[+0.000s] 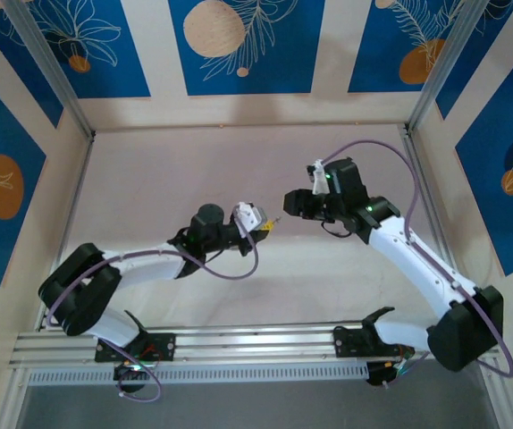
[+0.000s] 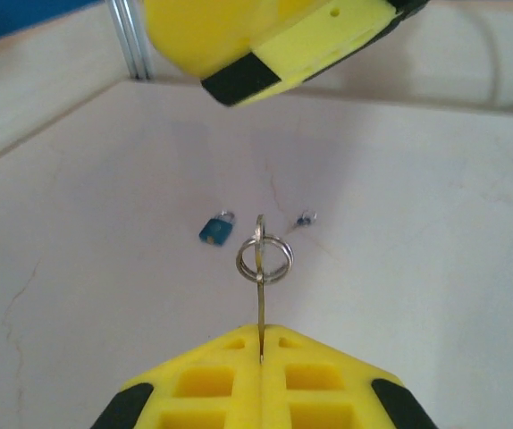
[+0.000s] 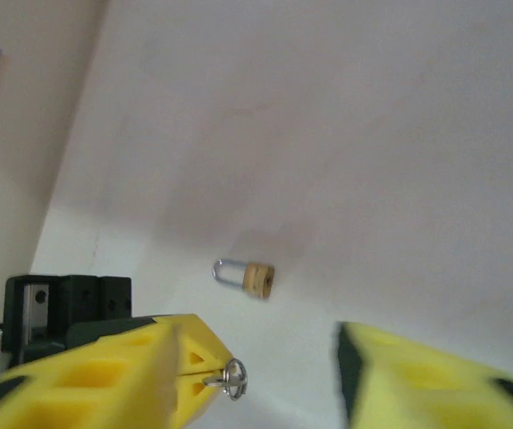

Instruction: Unlock with the key

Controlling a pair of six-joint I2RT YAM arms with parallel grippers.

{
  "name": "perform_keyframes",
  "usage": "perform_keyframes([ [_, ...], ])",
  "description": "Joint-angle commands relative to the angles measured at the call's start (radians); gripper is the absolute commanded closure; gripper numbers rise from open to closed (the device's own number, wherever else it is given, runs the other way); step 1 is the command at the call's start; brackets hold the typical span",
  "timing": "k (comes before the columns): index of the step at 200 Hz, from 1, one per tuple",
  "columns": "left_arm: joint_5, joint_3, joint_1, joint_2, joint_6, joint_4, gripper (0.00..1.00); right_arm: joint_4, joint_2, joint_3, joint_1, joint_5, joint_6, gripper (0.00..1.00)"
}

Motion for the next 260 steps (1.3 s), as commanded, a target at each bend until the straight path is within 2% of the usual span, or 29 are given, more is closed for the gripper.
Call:
perform_keyframes([
  [1,-0.027,0.170,0.009,-0.041,0.181,-0.522,1.00,0.287,-0.058,-0.122,-0.028,-0.097,0.002,0.34],
  [16,-0.053,0.278,0.015,-0.034,0.257,-0.736,1.00,0.405,-0.050,-0.197,-0.034,-0.200,-0.058,0.36],
  [32,-0.056,0.381,0.029,-0.023,0.310,-0.916,1.00,0.389,-0.037,-0.206,-0.056,-0.172,-0.026,0.35],
  [54,-0.034,0.521,0.065,-0.004,0.356,-1.119,1.00,0.531,-0.034,-0.267,-0.133,-0.385,-0.014,0.35],
  [89,0.001,0.728,0.106,0.078,0.418,-1.461,1.00,0.734,-0.024,-0.377,-0.131,-0.438,-0.030,0.32],
  [107,-0.002,0.793,0.105,0.133,0.429,-1.558,1.00,0.793,0.022,-0.392,-0.123,-0.484,-0.036,0.32],
  [138,0.120,0.814,0.116,0.167,0.436,-1.577,1.00,0.874,0.075,-0.400,-0.097,-0.552,-0.053,0.35],
  [165,0.261,0.832,0.146,0.181,0.423,-1.562,1.00,0.925,0.108,-0.394,-0.084,-0.621,-0.045,0.43],
  [208,0.335,0.830,0.159,0.203,0.405,-1.527,1.00,0.932,0.159,-0.372,-0.063,-0.708,-0.050,0.45],
  [260,0.374,0.795,0.176,0.205,0.373,-1.457,1.00,0.973,0.163,-0.375,-0.049,-0.745,-0.019,0.46],
])
